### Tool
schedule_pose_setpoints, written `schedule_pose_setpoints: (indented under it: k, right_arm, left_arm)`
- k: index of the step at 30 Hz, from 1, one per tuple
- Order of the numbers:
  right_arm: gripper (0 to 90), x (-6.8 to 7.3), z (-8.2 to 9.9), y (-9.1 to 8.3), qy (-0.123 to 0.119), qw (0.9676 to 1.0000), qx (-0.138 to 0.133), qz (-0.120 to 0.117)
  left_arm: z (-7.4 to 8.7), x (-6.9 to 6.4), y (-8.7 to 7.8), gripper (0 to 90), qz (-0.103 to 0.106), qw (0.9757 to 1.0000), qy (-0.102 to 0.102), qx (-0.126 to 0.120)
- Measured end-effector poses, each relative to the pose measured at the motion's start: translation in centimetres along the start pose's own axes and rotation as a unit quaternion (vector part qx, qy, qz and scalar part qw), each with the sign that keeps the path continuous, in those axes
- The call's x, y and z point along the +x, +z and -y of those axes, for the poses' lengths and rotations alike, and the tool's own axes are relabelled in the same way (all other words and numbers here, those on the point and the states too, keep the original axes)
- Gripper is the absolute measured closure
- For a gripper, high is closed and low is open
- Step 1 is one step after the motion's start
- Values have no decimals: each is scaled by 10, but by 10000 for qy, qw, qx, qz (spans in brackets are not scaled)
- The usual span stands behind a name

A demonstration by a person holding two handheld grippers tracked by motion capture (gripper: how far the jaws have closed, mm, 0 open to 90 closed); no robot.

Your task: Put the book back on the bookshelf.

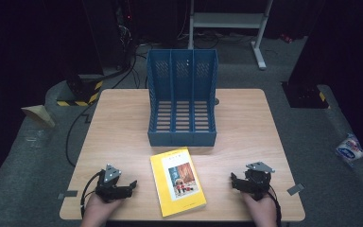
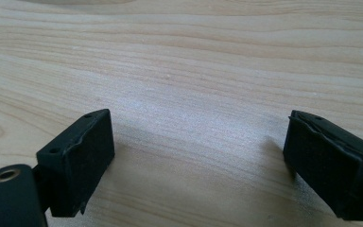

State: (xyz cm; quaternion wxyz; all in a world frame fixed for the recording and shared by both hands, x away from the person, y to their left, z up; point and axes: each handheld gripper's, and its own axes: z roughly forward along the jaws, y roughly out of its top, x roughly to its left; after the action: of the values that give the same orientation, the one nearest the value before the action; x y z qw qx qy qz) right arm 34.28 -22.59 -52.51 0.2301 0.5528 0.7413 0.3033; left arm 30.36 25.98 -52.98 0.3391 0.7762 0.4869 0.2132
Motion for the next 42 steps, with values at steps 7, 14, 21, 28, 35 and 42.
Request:
schedule_pose_setpoints:
  k: [7,14,21,28,35,42]
  right_arm:
    - [94,1,0,0,7,10000,15,25]
    - [94,1,0,0,6,10000,14,22]
    - [95,1,1,-1,-74,10000,22,-43]
    - [313,-1,4,-12,61,9993,-368,21]
    - [387,6,4,-18,-65,9981,-555,-260]
    - [419,22,6,-18,-343,9960,-647,-505]
  left_arm:
    - [0,1,0,138,12,10000,24,-12]
    - [0,0,0,138,6,10000,23,0]
    - [-2,-1,0,147,-63,10000,-37,31]
    - [-14,-21,2,425,163,9998,40,-85]
    - [-43,-46,24,605,-48,10000,-61,41]
    - [-50,-64,43,629,-429,9982,-398,-127]
